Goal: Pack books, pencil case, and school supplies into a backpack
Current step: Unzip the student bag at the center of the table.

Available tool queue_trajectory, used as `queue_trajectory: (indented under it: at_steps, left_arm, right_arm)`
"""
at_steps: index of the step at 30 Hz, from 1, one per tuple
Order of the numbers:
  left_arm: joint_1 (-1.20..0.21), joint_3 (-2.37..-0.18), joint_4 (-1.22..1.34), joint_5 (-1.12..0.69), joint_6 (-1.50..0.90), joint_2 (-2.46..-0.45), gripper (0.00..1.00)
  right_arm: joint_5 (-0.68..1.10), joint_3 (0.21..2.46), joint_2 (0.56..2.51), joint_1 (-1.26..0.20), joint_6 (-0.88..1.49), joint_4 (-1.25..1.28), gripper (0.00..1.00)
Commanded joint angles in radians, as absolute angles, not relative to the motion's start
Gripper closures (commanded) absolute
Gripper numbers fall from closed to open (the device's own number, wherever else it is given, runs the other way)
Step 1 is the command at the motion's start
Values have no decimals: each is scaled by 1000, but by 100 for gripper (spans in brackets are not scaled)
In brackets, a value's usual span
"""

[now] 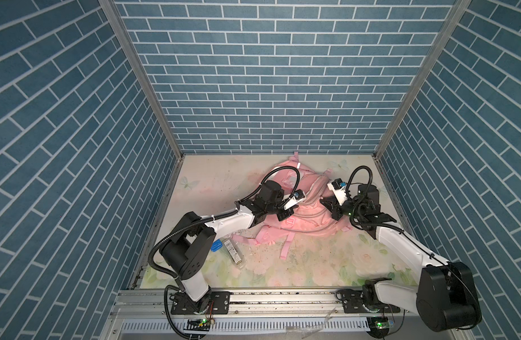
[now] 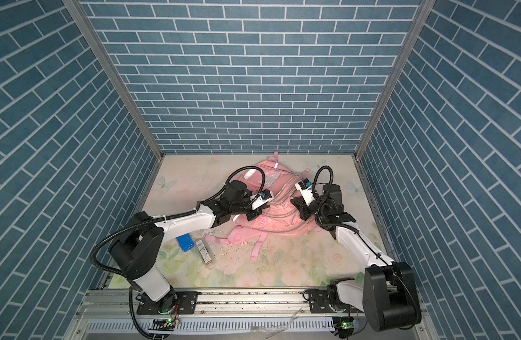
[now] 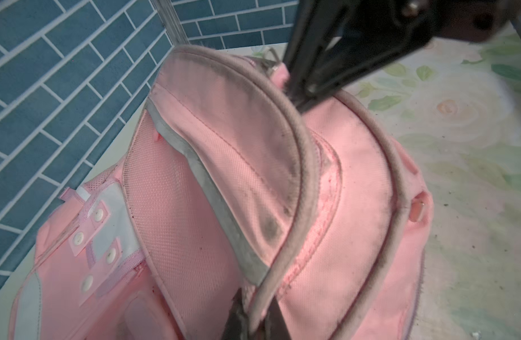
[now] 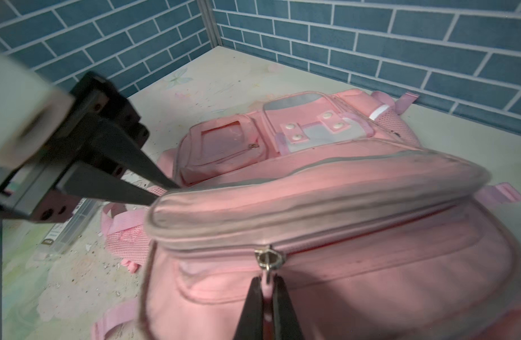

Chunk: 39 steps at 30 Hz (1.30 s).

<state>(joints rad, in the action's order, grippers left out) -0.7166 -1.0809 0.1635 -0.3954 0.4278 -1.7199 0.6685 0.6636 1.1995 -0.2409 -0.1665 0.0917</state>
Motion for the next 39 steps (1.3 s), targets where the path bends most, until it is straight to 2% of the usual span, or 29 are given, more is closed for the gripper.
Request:
queue_trajectory:
  at_steps: [1,6,11,17,21,28,35,39]
  left_arm:
    - [-701,-1189,219,-392,261,-1721,100]
    - [-743,-1181,209,-412,210,-1677,100]
    - [-813,-1154,240,-435,122,-1641,100]
    - [-841,-1212,317,-472,-59,-1709,100]
    - [-827,-1265,317,-487,-127,-1758,100]
    - [-770,-1264,389,-493,-286,-1779,100]
    - [-772,-1274,435,-463,-351,-1800,100]
    - [-771,-1308,363,-413,-296,-1805,100]
  right_arm:
    - [759,663,1177,-305,-233,132,100]
    - [628,676,1186,-290,-183,128,100]
    - [640,699,1201,-187,-164,130,100]
    - [579,782,1258,-142,-214,27,100]
    - [664,773,1218,-141,-266,21,100]
    - [801,570,1075,-146,-274,248,100]
    - [796,526,1056,-228,-340,265,100]
    - [836,528,1046,-235,-340,266,100]
